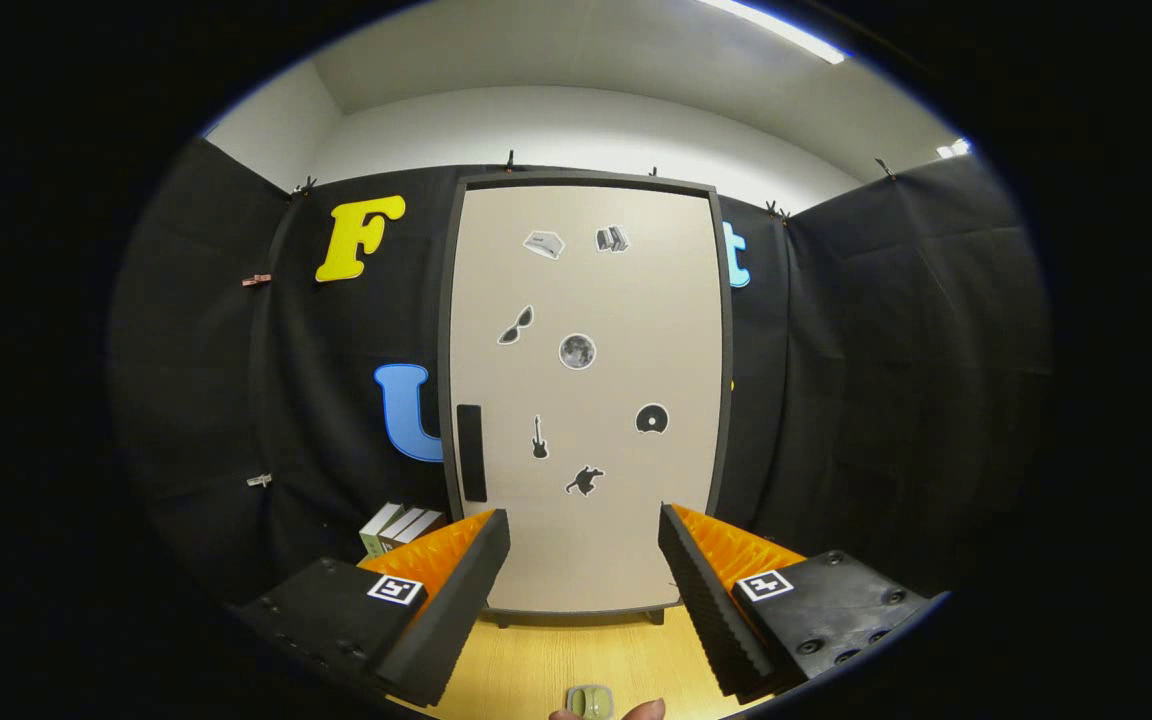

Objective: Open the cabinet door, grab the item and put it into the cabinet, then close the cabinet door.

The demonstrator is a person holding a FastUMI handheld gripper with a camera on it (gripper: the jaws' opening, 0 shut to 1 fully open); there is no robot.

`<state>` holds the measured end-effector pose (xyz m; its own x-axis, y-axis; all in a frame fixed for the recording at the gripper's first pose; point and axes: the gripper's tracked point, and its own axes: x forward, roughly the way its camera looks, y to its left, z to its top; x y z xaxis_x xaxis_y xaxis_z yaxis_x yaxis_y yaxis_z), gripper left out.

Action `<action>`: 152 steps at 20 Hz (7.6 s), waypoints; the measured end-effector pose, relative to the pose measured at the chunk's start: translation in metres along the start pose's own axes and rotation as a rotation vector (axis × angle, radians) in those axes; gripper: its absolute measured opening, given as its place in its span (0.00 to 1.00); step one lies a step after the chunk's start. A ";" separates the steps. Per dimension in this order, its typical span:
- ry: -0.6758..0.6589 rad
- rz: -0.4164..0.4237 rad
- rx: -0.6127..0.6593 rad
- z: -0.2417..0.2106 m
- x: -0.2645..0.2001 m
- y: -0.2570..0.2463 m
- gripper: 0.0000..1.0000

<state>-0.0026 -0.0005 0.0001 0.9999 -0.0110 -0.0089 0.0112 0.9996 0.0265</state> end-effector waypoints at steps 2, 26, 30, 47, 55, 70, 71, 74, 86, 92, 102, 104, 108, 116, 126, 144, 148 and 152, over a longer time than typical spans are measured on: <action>-0.003 0.020 0.027 0.002 0.000 0.008 0.98; 0.064 0.095 0.062 -0.041 0.208 0.140 0.85; 0.094 0.058 0.112 -0.054 0.235 0.139 0.60; 0.069 0.088 -0.003 -0.060 0.230 0.133 0.27; 0.082 0.151 0.012 -0.057 0.189 0.119 0.27; 0.098 0.244 0.028 -0.054 0.108 0.061 0.26; 0.097 0.243 0.028 -0.054 0.104 0.056 0.26; 0.092 0.228 0.029 -0.053 0.090 0.039 0.26; 0.099 0.149 0.022 -0.049 0.051 -0.042 0.19; 0.086 0.040 0.003 -0.049 0.043 -0.082 0.19; 0.066 -0.076 0.002 -0.047 0.031 -0.148 0.13; 0.059 -0.103 -0.005 -0.044 0.029 -0.163 0.13; 0.037 -0.178 -0.028 -0.041 0.023 -0.192 0.13; -0.013 -0.190 -0.066 -0.035 0.005 -0.200 0.12; -0.151 -0.067 -0.027 -0.001 -0.027 -0.136 0.96; 0.504 0.188 0.011 -0.284 0.029 0.001 0.99; 0.632 0.167 0.024 -0.344 0.037 0.004 0.99; 0.741 0.138 0.006 -0.406 0.045 0.008 0.99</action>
<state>0.0390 0.0175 -0.4055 0.7243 0.1374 -0.6756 -0.1120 0.9904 0.0814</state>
